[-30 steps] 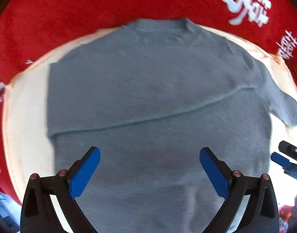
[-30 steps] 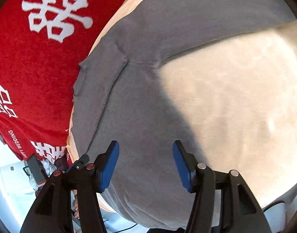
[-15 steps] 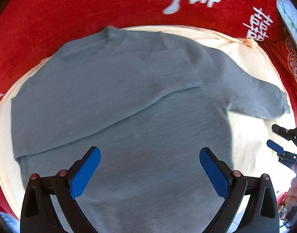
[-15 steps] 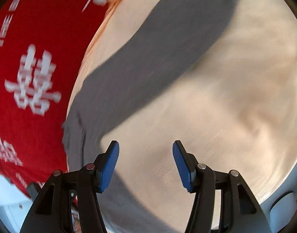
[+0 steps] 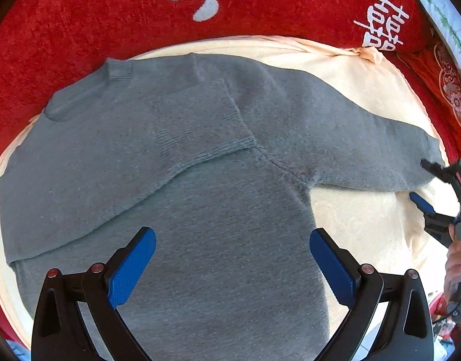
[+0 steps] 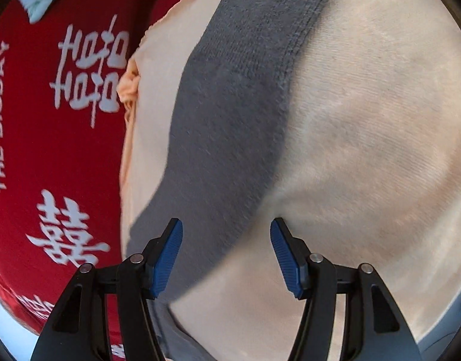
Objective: Fold small clothes
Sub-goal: 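Grasp the cuff of the other sleeve with the right gripper, then fold the held sleeve across the sweater body and open the right gripper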
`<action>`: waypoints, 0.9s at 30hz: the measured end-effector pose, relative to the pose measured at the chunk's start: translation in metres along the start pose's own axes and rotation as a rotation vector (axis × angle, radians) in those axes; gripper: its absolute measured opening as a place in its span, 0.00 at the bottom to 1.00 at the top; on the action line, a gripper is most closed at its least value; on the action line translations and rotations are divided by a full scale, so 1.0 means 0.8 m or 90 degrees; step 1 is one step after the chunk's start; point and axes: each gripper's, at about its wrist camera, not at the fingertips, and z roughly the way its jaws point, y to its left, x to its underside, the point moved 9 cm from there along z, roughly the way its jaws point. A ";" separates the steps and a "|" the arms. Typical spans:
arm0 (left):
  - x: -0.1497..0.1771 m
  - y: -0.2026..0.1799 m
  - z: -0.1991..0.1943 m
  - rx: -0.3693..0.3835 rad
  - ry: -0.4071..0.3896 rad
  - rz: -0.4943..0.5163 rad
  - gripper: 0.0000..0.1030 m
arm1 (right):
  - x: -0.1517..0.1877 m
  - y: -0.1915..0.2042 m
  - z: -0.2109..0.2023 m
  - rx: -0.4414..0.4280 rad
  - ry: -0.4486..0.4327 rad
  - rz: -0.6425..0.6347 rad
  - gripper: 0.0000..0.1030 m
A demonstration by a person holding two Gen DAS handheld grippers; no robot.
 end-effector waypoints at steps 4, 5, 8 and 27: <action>0.004 -0.002 0.003 0.004 0.004 -0.003 0.99 | -0.010 0.010 0.009 -0.039 -0.010 0.028 0.63; 0.004 -0.002 0.003 0.004 0.004 -0.004 0.99 | -0.012 0.011 0.012 -0.043 -0.009 0.032 0.63; 0.004 0.003 0.000 0.005 0.000 -0.012 0.99 | -0.015 0.018 0.023 -0.061 -0.007 0.046 0.63; 0.024 0.121 -0.046 0.013 -0.046 -0.112 0.99 | 0.055 0.199 0.042 -0.232 0.070 -0.024 0.06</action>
